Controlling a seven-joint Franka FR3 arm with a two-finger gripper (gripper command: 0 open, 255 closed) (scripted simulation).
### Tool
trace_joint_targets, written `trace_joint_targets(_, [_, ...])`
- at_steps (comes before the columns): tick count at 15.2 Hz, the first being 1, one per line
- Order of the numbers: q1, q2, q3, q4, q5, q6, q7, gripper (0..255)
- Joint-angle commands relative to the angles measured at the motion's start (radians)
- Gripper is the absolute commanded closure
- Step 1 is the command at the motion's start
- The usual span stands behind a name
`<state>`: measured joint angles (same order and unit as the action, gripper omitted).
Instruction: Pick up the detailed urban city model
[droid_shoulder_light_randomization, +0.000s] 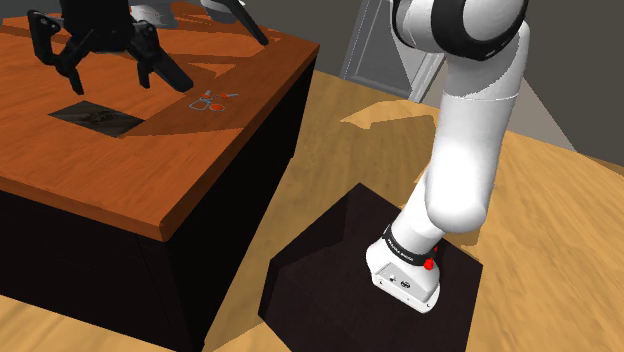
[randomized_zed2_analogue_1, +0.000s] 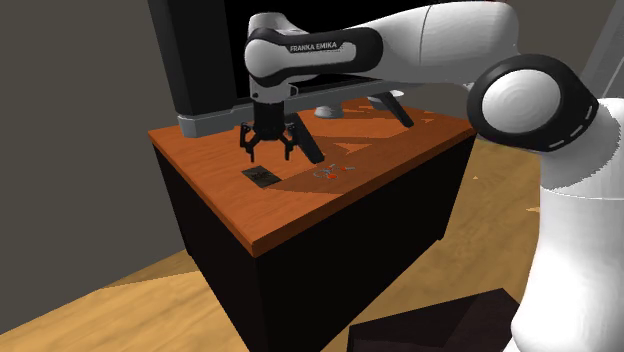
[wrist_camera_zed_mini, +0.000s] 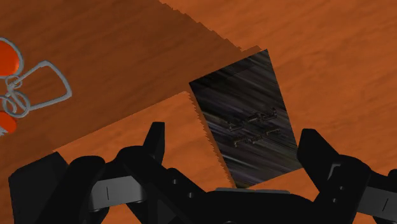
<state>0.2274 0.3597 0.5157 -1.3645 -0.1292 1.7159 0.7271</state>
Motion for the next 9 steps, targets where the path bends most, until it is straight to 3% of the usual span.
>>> trace_joint_targets(1, [0.061, 0.115, -0.006, 0.163, -0.055, -0.057, 0.042, 0])
trace_joint_targets(2, [0.088, 0.159, -0.012, 0.228, -0.073, -0.081, 0.053, 0])
trace_joint_targets(9, [0.065, 0.141, -0.012, 0.103, -0.067, 0.024, 0.055, 0])
